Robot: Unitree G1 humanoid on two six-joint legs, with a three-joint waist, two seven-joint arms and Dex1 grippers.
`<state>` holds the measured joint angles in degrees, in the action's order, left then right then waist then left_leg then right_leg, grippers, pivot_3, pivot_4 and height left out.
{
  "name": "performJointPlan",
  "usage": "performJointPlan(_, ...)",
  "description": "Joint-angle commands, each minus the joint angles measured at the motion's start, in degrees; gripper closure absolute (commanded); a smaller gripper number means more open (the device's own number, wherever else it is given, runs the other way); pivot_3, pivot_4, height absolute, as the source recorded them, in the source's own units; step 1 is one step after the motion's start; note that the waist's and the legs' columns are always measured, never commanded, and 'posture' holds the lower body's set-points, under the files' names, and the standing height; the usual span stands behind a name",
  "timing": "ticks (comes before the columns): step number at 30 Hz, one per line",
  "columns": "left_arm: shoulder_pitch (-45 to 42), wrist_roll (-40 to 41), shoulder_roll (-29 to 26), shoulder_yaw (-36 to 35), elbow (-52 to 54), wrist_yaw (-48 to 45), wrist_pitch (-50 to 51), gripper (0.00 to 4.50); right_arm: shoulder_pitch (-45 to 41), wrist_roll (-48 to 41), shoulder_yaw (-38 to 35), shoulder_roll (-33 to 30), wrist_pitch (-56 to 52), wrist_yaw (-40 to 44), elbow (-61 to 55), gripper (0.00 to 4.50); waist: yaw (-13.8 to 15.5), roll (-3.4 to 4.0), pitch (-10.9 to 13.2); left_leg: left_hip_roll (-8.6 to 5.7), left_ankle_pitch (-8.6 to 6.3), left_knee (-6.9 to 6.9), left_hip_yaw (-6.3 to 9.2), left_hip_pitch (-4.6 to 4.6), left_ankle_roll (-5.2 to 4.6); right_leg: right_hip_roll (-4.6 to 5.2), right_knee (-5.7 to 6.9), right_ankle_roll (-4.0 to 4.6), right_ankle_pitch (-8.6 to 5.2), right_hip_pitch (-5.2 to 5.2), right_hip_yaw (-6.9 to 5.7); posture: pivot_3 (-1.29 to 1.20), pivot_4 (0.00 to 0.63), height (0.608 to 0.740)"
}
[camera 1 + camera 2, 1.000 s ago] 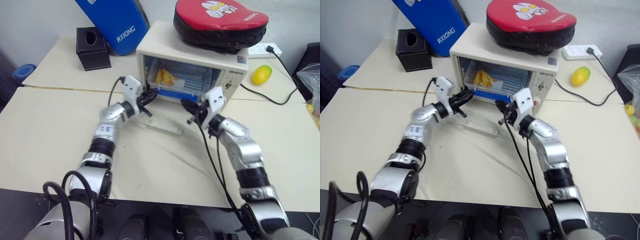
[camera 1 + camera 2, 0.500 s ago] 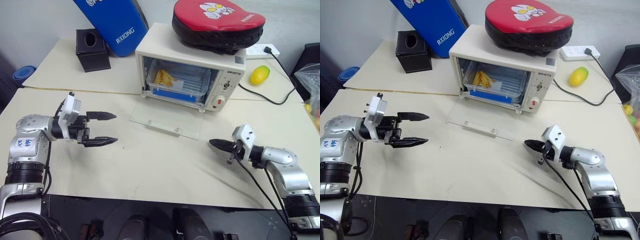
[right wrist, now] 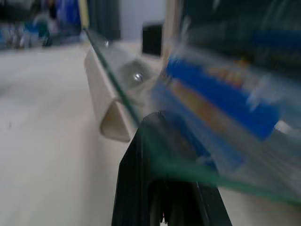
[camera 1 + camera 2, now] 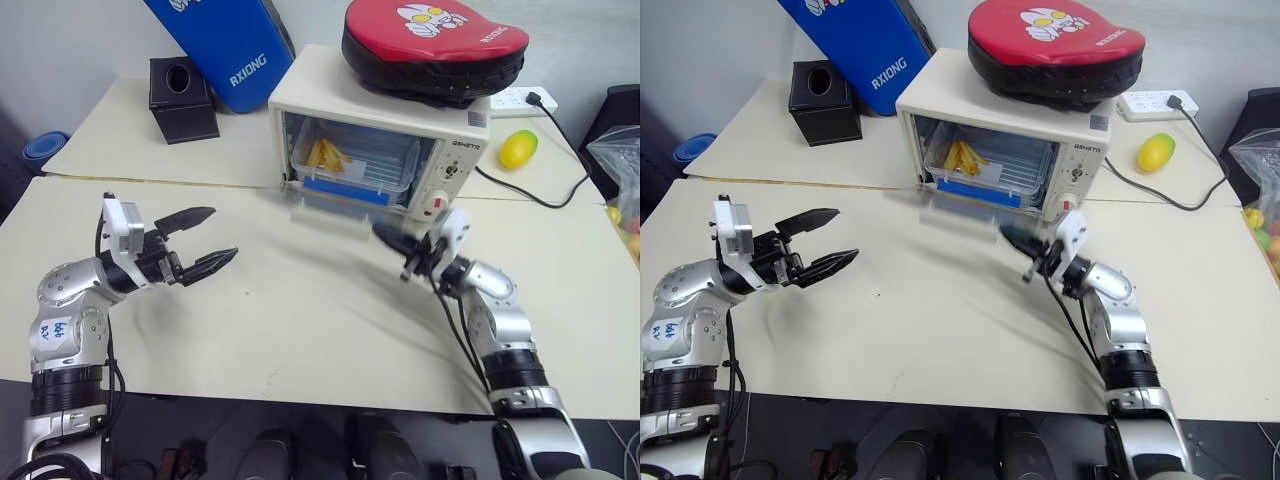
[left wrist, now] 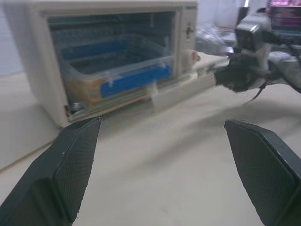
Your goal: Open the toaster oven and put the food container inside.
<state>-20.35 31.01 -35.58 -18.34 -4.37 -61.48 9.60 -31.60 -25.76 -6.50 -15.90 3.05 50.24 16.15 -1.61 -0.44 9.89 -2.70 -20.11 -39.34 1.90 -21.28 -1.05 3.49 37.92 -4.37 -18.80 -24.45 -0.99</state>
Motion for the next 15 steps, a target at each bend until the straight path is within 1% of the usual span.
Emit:
performJointPlan(1, 2.1, 1.2, -0.1, -2.1, 4.8, 3.4, 0.3, 0.02, -1.5, -8.4, -4.4, -0.9, -4.5, -0.8, -9.2, 4.50, 0.1, 0.01, 0.0, 0.00, 0.00, 0.00, 0.01, 0.00, 0.00, 0.00, 0.00, 0.00, 0.00, 0.00, -0.01, 0.00, 0.150, 0.740)
performJointPlan(3, 4.5, -0.8, -1.3, -1.7, 5.0, 3.4, -0.5, 0.02, 0.9, -10.1, -3.5, -4.9, -9.1, 2.6, -15.2, 4.50, 0.1, 0.01, 0.0, 0.00, -0.01, 0.06, 0.08, 0.01, 0.00, 0.00, -0.01, 0.00, 0.00, 0.01, -0.03, 0.00, 0.150, 0.740)
performJointPlan(5, 6.5, -2.8, -2.5, -1.3, 4.2, 3.0, -2.4, 0.00, 4.5, -7.6, -1.4, -9.9, -8.4, 7.7, -19.0, 4.14, 0.3, 0.01, 0.0, 0.00, -0.01, 0.14, 0.12, 0.00, -0.01, 0.00, -0.05, 0.00, 0.00, 0.03, -0.04, 0.00, 0.150, 0.740)
performJointPlan(6, 7.9, -4.0, -3.3, -1.3, 3.4, 2.6, -3.6, 0.00, 7.1, -7.0, -1.6, -12.3, -8.1, 9.3, -20.3, 3.90, 0.3, 0.01, 0.0, -0.01, -0.02, 0.17, 0.13, 0.00, -0.02, 0.00, -0.09, 0.00, 0.00, 0.04, -0.04, 0.00, 0.150, 0.740)
performJointPlan(8, 10.0, -5.3, -4.4, -1.3, 2.1, 1.6, -5.3, 0.00, 11.2, -6.4, -2.1, -15.6, -7.4, 11.5, -21.5, 3.29, 0.4, 0.01, 0.0, -0.01, -0.02, 0.18, 0.12, 0.00, -0.03, 0.00, -0.17, 0.00, 0.00, 0.08, -0.03, 0.00, 0.150, 0.740)
performJointPlan(11, 13.7, -6.4, -5.7, -1.7, 1.4, 0.1, -8.0, 0.00, 18.5, -3.7, -2.5, -20.5, -2.1, 17.7, -21.5, 2.26, 0.6, 0.01, 0.0, -0.01, -0.02, 0.16, 0.07, 0.03, -0.04, 0.01, -0.22, 0.00, 0.00, 0.12, 0.01, 0.00, 0.150, 0.740)
performJointPlan(12, 15.0, -6.4, -5.9, -1.9, 1.6, -0.1, -8.5, 0.00, 20.9, -3.4, -2.8, -21.8, -0.8, 19.3, -21.3, 1.85, 0.6, 0.01, 0.0, -0.01, -0.02, 0.16, 0.06, 0.05, -0.04, 0.00, -0.24, 0.00, 0.00, 0.13, 0.02, 0.00, 0.150, 0.740)
performJointPlan(13, 16.2, -6.4, -5.9, -2.1, 1.8, -0.3, -9.1, 0.00, 23.0, -3.1, -3.0, -22.7, 0.5, 20.6, -21.0, 1.56, 0.6, 0.01, 0.0, -0.01, -0.02, 0.17, 0.05, 0.05, -0.04, 0.00, -0.25, 0.00, 0.00, 0.13, 0.03, 0.00, 0.150, 0.740)
performJointPlan(15, 18.2, -7.2, -6.1, -2.0, 1.7, -0.5, -10.7, 0.00, 26.2, -2.2, -3.0, -23.9, 3.4, 22.6, -20.1, 0.84, 0.5, 0.01, 0.0, 0.00, -0.03, 0.18, 0.05, 0.08, -0.05, 0.00, -0.32, 0.00, 0.00, 0.14, 0.04, 0.00, 0.150, 0.740)
